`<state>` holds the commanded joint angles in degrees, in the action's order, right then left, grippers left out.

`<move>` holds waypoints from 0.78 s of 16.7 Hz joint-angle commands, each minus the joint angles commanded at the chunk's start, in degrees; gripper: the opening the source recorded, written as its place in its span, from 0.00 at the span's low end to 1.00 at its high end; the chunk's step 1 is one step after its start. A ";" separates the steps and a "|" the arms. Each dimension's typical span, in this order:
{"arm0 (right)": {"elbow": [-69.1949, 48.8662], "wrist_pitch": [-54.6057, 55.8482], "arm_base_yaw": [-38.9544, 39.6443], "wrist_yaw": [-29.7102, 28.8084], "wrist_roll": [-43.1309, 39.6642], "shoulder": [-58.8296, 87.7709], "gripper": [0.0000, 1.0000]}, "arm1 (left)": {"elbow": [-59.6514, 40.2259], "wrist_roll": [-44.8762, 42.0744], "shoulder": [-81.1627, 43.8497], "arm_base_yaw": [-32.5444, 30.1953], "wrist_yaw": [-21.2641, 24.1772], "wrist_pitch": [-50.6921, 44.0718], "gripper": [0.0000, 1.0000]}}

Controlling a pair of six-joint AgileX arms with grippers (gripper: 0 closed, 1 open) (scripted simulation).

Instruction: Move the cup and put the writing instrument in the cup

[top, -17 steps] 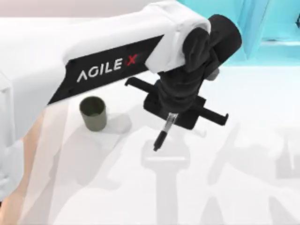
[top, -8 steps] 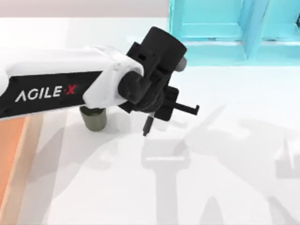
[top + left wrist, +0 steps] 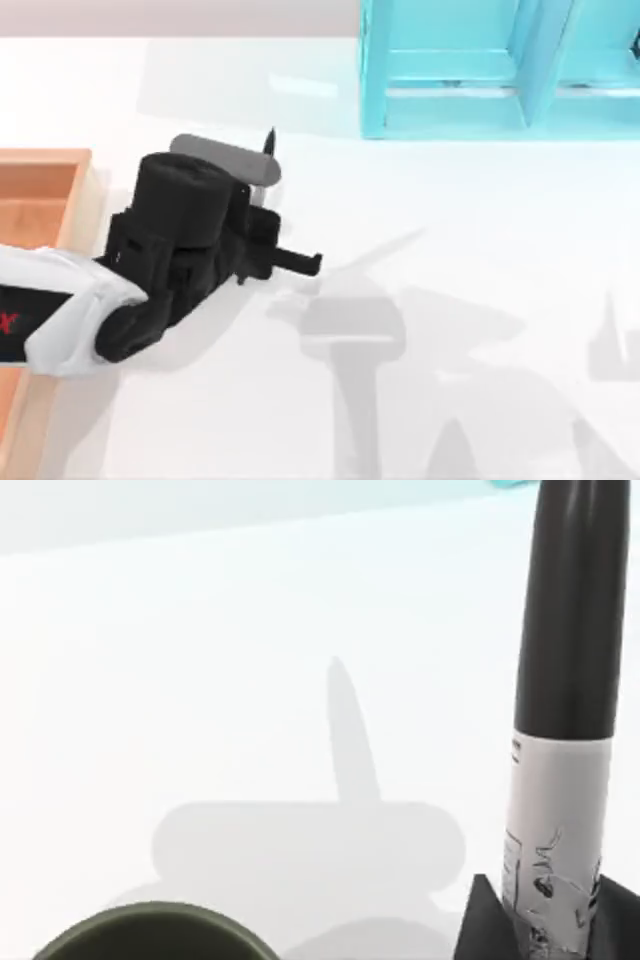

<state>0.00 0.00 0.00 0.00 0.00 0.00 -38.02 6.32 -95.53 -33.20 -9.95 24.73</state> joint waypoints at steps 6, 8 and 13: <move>0.00 0.00 0.00 0.00 0.00 0.00 1.00 | 17.57 -5.51 10.60 5.51 2.63 31.39 0.00; 0.00 0.00 0.00 0.00 0.00 0.00 1.00 | 20.85 -6.71 13.84 6.84 3.47 39.05 0.00; 0.00 0.00 0.00 0.00 0.00 0.00 1.00 | 23.97 -8.00 18.31 8.45 4.64 47.65 0.00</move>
<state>0.00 0.00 0.00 0.00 0.00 0.00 -14.05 -1.68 -77.22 -24.74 -5.31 72.38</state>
